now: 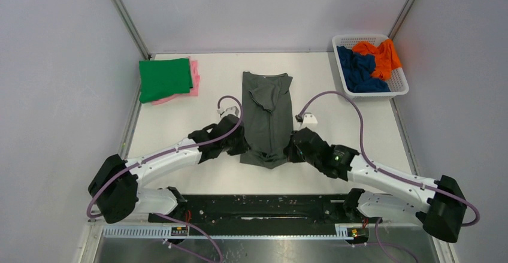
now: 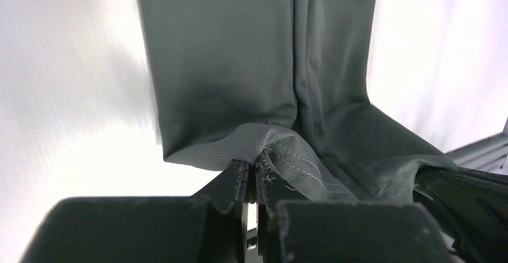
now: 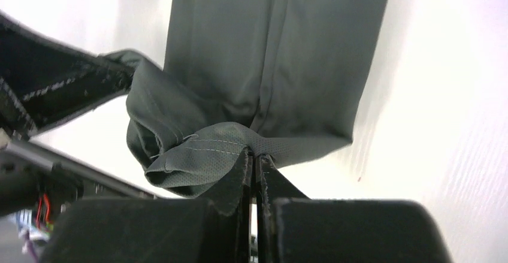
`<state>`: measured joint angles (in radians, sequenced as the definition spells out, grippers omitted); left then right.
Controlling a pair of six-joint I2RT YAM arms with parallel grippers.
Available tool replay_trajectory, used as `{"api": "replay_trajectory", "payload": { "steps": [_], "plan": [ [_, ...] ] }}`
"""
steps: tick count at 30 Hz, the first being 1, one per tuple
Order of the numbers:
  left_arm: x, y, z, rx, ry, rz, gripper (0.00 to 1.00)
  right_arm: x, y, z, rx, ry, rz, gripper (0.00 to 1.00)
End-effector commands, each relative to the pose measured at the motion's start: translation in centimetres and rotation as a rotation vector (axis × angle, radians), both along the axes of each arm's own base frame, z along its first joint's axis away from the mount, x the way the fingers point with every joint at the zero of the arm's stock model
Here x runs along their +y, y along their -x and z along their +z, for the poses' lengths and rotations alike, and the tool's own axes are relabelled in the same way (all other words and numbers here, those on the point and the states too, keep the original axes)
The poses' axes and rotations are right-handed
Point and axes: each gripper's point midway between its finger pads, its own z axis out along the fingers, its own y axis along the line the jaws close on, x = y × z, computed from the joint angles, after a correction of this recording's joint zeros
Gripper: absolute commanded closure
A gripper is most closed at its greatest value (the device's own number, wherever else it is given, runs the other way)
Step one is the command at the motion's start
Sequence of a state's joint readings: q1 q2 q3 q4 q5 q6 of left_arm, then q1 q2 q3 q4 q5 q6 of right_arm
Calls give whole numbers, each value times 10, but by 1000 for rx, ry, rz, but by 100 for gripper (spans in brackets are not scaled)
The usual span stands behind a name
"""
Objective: Fold and stack the t-shirts
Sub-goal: Fold the folded rectangular tshirt in 1/3 of the way
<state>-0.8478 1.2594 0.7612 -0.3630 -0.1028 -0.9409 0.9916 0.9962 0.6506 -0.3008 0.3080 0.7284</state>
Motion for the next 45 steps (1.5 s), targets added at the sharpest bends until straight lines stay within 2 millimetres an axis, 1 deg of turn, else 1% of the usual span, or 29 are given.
{"api": "replay_trajectory", "payload": {
  "steps": [1,2,3,4,6,11,16,18,21,24,25,26,29,30,32,34,35,36,37,38,39,40,41,43,45],
  "plan": [
    [-7,-45,32,-102,75,34,100,0,-54,26,-103,-4,-81,100],
    [-5,-52,32,-102,66,44,100,1,-60,27,-110,4,-82,100],
    [-4,-62,36,-112,65,55,100,0,-68,30,-124,13,-89,100],
    [-2,-69,36,-114,57,67,100,-2,-77,32,-138,26,-105,100],
    [-3,-82,36,-120,46,67,100,-5,-91,35,-161,45,-132,100],
    [-5,-109,34,-128,37,83,99,-3,-119,29,-140,33,-154,100],
    [-2,-135,24,-109,10,103,98,-3,-145,26,-130,13,-174,100],
    [-1,-144,19,-98,5,111,97,-2,-155,23,-124,10,-176,100],
    [4,-154,12,-80,-1,122,97,0,-167,12,-107,24,-159,100],
    [6,-165,7,-74,3,123,92,-3,-179,1,-87,49,-168,99],
    [4,-169,6,-71,8,114,91,-4,-181,-2,-79,52,-168,99],
    [2,-171,4,-59,13,102,90,-1,-189,0,-94,31,-174,99],
    [-2,-179,-11,-15,10,88,90,0,-201,-7,-96,27,-172,97],
    [-2,-183,-12,-11,14,89,89,0,-208,-9,-103,32,-172,97],
    [-1,-191,-15,-4,23,96,85,-3,-221,-14,-106,48,-178,94],
    [3,-204,-11,-17,29,116,75,-5,-236,-20,-97,56,-174,86],
    [7,-211,-6,-27,35,131,61,-4,-242,-19,-92,48,-168,79],
    [11,-217,0,-36,47,144,46,-4,-248,-17,-84,35,-160,64],
    [14,-223,9,-50,66,150,34,-4,-253,-15,-77,26,-156,50],
    [16,-227,20,-67,85,153,19,-5,-256,-9,-75,17,-152,42],
    [17,-228,32,-87,103,153,4,-8,-257,-3,-81,16,-156,29],
    [19,-228,41,-109,111,150,1,-11,-256,3,-93,23,-161,18],
    [20,-223,48,-125,117,145,1,-14,-253,7,-104,24,-159,3],
    [22,-213,56,-144,138,130,1,-19,-242,13,-119,11,-166,1],
    [25,-199,53,-137,142,122,1,-22,-227,14,-117,-20,-162,1]
  ]
}}
